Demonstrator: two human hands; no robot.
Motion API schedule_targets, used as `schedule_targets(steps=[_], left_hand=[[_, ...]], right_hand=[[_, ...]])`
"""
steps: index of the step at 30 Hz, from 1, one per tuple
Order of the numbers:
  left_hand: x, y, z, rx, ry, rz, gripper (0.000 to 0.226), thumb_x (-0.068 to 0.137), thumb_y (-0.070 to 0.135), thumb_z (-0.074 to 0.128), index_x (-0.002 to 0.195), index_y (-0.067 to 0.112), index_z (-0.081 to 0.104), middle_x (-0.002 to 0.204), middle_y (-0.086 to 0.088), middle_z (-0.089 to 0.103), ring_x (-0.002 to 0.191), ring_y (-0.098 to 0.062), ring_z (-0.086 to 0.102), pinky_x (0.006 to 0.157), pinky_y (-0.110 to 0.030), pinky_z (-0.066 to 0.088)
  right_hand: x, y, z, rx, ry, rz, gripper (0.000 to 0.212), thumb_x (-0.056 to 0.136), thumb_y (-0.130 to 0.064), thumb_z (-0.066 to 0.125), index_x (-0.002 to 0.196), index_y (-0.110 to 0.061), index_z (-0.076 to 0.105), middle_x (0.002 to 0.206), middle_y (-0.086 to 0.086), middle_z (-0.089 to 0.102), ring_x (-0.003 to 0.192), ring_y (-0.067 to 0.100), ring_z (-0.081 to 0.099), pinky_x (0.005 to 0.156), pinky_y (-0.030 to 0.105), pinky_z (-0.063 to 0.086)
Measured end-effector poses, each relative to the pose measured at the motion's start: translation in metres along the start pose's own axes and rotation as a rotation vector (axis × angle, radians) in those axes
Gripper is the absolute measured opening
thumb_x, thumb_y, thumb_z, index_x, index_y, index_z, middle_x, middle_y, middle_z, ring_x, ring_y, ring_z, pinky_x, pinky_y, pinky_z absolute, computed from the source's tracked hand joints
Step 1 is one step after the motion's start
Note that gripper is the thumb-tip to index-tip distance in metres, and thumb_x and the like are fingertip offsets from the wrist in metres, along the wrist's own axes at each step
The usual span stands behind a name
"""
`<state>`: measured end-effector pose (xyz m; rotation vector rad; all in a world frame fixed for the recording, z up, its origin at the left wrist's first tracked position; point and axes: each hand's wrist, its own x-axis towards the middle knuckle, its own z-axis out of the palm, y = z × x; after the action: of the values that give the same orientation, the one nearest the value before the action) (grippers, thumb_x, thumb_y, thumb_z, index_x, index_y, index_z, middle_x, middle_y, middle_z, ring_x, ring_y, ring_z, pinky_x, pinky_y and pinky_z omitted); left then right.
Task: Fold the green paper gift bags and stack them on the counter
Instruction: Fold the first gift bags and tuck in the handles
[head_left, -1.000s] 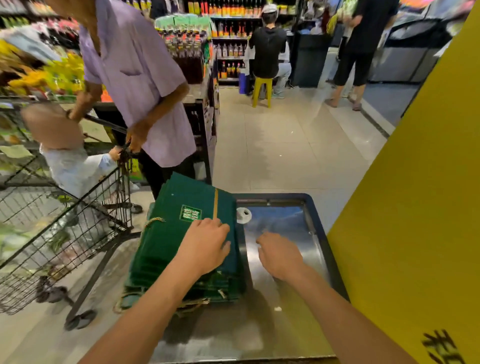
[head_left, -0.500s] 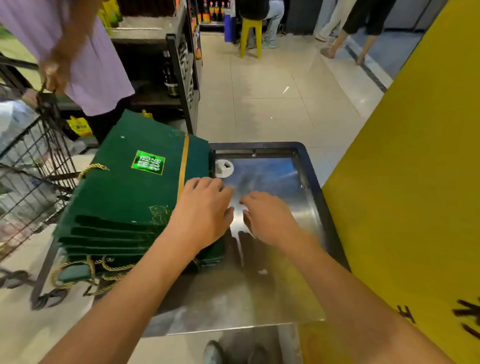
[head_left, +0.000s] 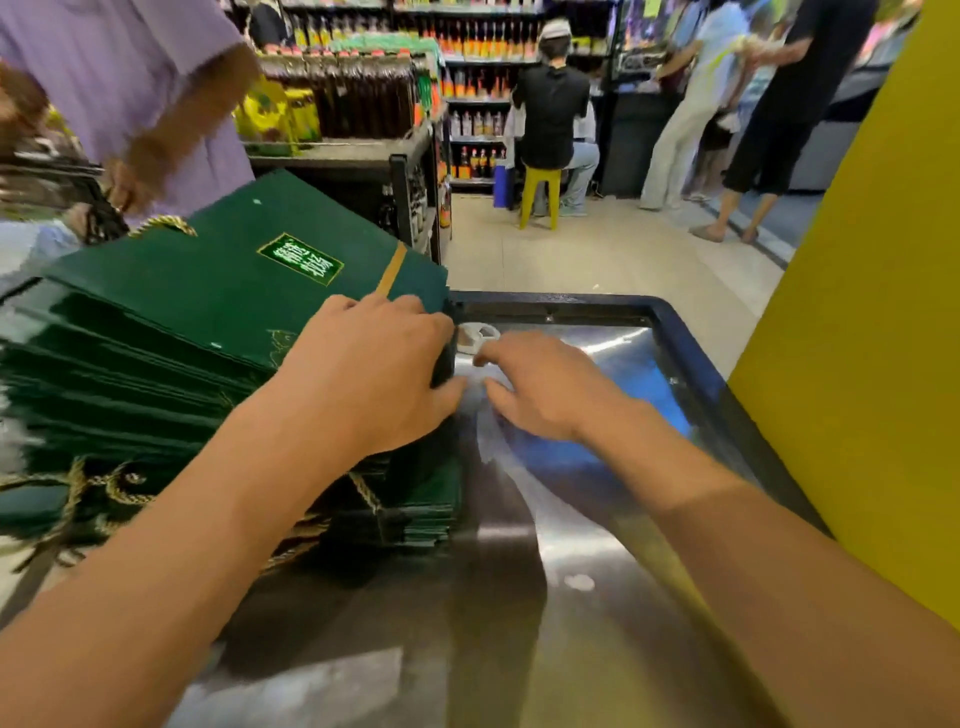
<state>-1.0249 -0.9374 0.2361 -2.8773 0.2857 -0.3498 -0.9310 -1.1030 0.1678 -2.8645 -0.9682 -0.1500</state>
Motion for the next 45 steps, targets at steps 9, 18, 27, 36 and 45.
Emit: schedule_targets(steps=[9,18,27,36,45], left_hand=[[-0.012,0.015,0.003,-0.044,-0.028,0.01,0.042,0.097,0.058,0.043,0.117,0.024,0.059,0.111,0.001,0.06,0.102,-0.024,0.061,0.085,-0.037,0.049],[-0.03,0.021,0.0,-0.254,-0.028,-0.033,0.027,0.098,0.036,0.053,0.103,0.013,0.066,0.101,-0.007,0.062,0.094,-0.027,0.06,0.08,-0.038,0.049],[-0.083,0.005,-0.021,-0.475,0.2,-0.109,0.017,0.097,0.027,0.055,0.108,0.022,0.066,0.104,0.001,0.062,0.091,-0.02,0.059,0.077,-0.034,0.046],[-0.127,-0.051,-0.016,-0.344,0.48,-0.42,0.039,0.094,0.046,0.058,0.122,0.021,0.066,0.127,0.0,0.062,0.125,-0.026,0.053,0.106,-0.045,0.036],[-0.154,-0.086,-0.023,-0.907,0.594,-0.675,0.031,0.09,0.021,0.073,0.119,0.011,0.066,0.104,-0.004,0.069,0.096,-0.02,0.066,0.084,-0.033,0.053]], right_hand=[[-0.007,-0.012,0.013,0.686,0.21,0.208,0.033,0.102,-0.028,0.047,0.096,-0.005,0.07,0.09,0.012,0.072,0.082,0.029,0.064,0.077,0.044,0.055],[-0.031,-0.068,0.008,1.768,0.137,0.553,0.018,0.099,-0.022,0.064,0.102,-0.006,0.071,0.076,0.006,0.062,0.057,0.011,0.05,0.054,0.023,0.039],[-0.068,-0.09,-0.005,1.94,0.246,0.426,0.008,0.101,-0.005,0.057,0.104,-0.004,0.064,0.083,0.007,0.072,0.068,0.014,0.066,0.059,0.024,0.053],[-0.083,-0.099,-0.019,2.062,0.258,0.393,0.029,0.102,0.001,0.053,0.13,0.006,0.056,0.115,0.02,0.073,0.093,0.027,0.076,0.067,0.034,0.062],[-0.082,-0.111,-0.023,1.914,0.27,0.385,0.031,0.102,-0.009,0.057,0.133,-0.004,0.055,0.117,0.015,0.074,0.095,0.023,0.074,0.075,0.035,0.063]])
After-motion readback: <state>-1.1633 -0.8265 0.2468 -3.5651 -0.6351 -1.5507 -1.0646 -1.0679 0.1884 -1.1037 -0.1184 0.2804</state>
